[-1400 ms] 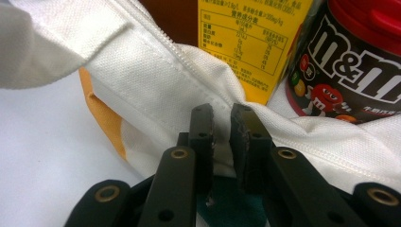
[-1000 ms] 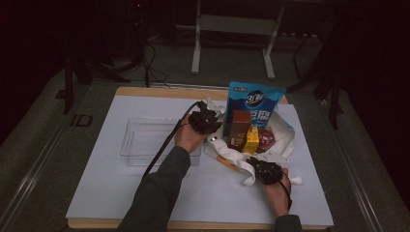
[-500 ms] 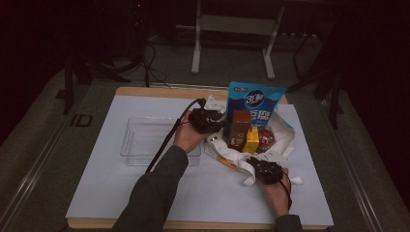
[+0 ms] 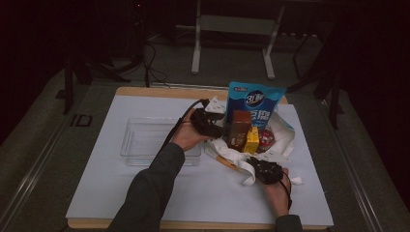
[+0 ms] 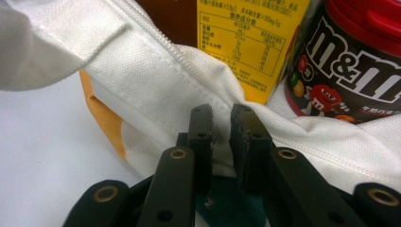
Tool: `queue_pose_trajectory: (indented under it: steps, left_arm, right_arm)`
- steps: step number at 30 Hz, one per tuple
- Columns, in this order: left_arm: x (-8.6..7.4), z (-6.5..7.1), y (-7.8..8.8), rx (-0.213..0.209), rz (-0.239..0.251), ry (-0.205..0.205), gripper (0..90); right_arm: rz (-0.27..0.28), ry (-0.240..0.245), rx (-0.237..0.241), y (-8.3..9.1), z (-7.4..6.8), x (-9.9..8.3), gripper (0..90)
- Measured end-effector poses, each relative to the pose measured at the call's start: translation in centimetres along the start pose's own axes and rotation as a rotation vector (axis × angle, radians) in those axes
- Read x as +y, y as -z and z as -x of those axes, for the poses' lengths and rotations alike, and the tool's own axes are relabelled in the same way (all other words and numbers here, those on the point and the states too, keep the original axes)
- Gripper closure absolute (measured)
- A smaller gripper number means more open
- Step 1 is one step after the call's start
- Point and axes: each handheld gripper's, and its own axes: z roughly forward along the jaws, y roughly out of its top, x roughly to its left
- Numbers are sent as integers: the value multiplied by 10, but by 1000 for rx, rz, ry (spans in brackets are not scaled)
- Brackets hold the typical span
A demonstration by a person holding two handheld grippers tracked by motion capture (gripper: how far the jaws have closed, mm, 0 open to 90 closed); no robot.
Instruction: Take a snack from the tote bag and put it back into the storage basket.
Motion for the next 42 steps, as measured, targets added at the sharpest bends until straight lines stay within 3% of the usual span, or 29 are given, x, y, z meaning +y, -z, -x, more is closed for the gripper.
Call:
queue_pose_trajectory:
  steps: [4, 6, 11, 14, 19, 20, 21, 25, 32, 36, 40, 42]
  left_arm:
    - [6, 1, -3, -54, -5, -39, 400]
    - [9, 2, -5, -59, -14, -60, 384]
    - [19, -2, -9, -70, 3, -54, 345]
    - [23, -4, -13, -59, -11, -61, 265]
    - [24, -9, -17, -89, 5, -45, 223]
    - [24, -9, -17, -89, 5, -45, 223]
    - [23, -13, -20, -118, 22, -25, 223]
    - [21, -15, -27, -137, 26, -16, 236]
    - [19, -14, -38, -161, 36, 15, 222]
    - [19, -11, -47, -202, 58, 43, 220]
    - [19, -6, -51, -187, 62, 36, 216]
    - [19, -5, -50, -169, 71, 36, 283]
  right_arm:
    - [0, 0, 0, 0, 0, 0, 786]
    - [3, 2, -1, 0, 0, 0, 785]
    - [6, 11, -7, 0, -1, 0, 784]
    - [7, 8, -6, 0, -1, 0, 782]
    - [5, 15, -12, 0, -2, 0, 782]
    - [5, 15, -12, 0, -2, 0, 782]
    - [5, 15, -12, 0, -2, 0, 782]
    - [5, 15, -10, 0, -1, 0, 782]
    - [6, 14, -7, 0, -1, 0, 780]
    - [5, 17, -12, 1, -2, 0, 780]
    - [5, 17, -11, 1, -2, 0, 780]
    - [5, 17, -12, 1, -2, 0, 779]
